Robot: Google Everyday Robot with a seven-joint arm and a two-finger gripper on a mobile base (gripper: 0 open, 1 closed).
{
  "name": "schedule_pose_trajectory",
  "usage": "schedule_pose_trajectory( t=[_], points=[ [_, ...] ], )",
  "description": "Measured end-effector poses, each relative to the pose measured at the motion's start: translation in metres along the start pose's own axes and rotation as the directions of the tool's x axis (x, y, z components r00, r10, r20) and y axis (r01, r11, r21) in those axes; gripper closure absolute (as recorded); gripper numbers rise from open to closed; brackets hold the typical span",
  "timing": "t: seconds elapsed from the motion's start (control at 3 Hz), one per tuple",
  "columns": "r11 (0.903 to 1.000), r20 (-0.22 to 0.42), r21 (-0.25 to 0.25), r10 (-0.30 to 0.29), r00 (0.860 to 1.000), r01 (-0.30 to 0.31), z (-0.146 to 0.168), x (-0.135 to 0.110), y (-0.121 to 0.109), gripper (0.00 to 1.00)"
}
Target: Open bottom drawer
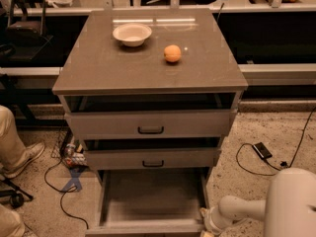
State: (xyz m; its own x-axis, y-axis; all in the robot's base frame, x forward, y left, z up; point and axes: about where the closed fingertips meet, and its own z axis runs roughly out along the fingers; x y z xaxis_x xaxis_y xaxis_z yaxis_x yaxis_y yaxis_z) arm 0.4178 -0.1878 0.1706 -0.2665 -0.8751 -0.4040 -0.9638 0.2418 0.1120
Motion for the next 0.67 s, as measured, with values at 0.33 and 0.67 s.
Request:
schedule_pose_trajectory(
  t=[0.33,0.67],
  points=[
    [0.9975,0.006,0.071,0.000,1.000,-0.001,-0.037,0.003,-0.013,0.00],
    [0.9880,0.041,0.154,0.000,0.999,-0.007,-0.084,0.005,-0.031,0.00]
  ],
)
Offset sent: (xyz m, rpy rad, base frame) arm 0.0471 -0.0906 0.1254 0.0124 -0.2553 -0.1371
